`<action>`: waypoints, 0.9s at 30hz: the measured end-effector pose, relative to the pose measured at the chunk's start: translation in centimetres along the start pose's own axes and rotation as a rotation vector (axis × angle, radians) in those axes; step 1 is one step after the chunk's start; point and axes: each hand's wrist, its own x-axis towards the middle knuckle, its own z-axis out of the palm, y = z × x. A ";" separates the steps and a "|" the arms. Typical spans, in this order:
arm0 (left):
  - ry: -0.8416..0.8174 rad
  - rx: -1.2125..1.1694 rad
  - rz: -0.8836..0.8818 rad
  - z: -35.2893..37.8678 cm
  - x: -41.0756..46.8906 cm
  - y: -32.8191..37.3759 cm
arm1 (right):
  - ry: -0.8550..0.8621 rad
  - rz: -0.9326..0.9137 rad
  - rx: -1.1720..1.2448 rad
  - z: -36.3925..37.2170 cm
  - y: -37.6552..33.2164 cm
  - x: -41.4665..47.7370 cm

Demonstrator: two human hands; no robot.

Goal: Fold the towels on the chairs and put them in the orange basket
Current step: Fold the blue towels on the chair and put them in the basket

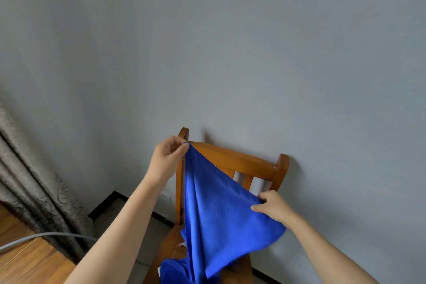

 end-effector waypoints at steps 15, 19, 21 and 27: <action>0.180 0.047 -0.008 -5.8 3.1 -0.1 | 0.346 -0.094 0.501 -5.8 -3.7 2.3; 0.254 0.001 0.094 -7.2 4.7 3.7 | 0.415 -0.249 0.562 -9.3 -8.8 1.9; 0.287 -0.041 0.139 -7.7 4.9 5.3 | 0.448 -0.327 0.586 -10.7 -11.0 1.4; 0.338 -0.130 0.232 -8.6 4.2 9.4 | 0.505 -0.465 0.719 -13.2 -14.8 -0.6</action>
